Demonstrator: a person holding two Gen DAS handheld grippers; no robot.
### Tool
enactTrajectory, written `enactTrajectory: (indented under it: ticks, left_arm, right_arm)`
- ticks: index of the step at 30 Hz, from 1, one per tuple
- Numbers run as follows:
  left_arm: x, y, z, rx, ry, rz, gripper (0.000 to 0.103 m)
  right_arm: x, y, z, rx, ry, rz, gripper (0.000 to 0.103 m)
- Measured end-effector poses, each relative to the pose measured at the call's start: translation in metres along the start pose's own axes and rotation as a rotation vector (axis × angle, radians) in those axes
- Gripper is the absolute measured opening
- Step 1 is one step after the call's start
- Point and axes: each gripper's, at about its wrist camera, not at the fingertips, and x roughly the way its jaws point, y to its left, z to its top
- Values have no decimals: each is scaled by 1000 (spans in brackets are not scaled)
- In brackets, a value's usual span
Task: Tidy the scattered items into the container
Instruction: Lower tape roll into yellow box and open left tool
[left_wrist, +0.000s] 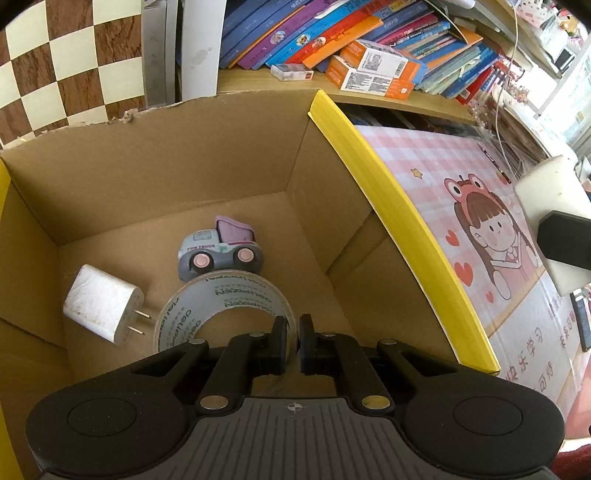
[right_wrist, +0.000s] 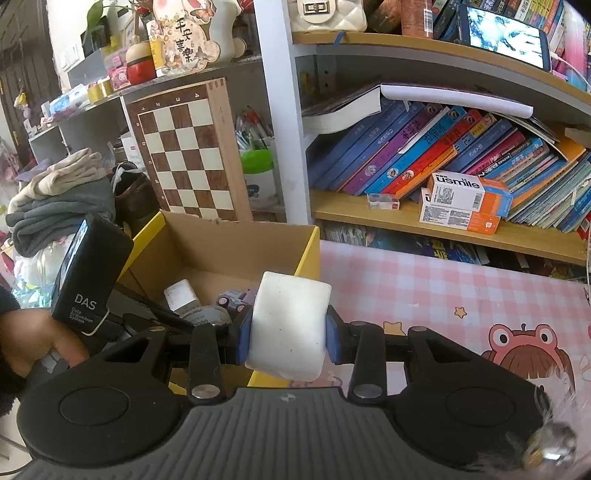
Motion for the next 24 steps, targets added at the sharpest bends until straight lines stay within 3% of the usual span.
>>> enactTrajectory:
  ticks: [11,14,22,24]
  left_arm:
    - [0,0,2,6,-2,4,6]
    - [-1,0,3,7,-2,4,13]
    - [-3,2,-1,-1,0,1,17]
    - [-4,2,-2,-3,1,1,26]
  right_arm:
    - [-2,2,-2,-3,5,1,36]
    - [-2,3,-2,-4,6,1,36]
    - [-5,5,-2,-4,6,-1,36]
    - [-6,5,-3,-5,4,-2,36]
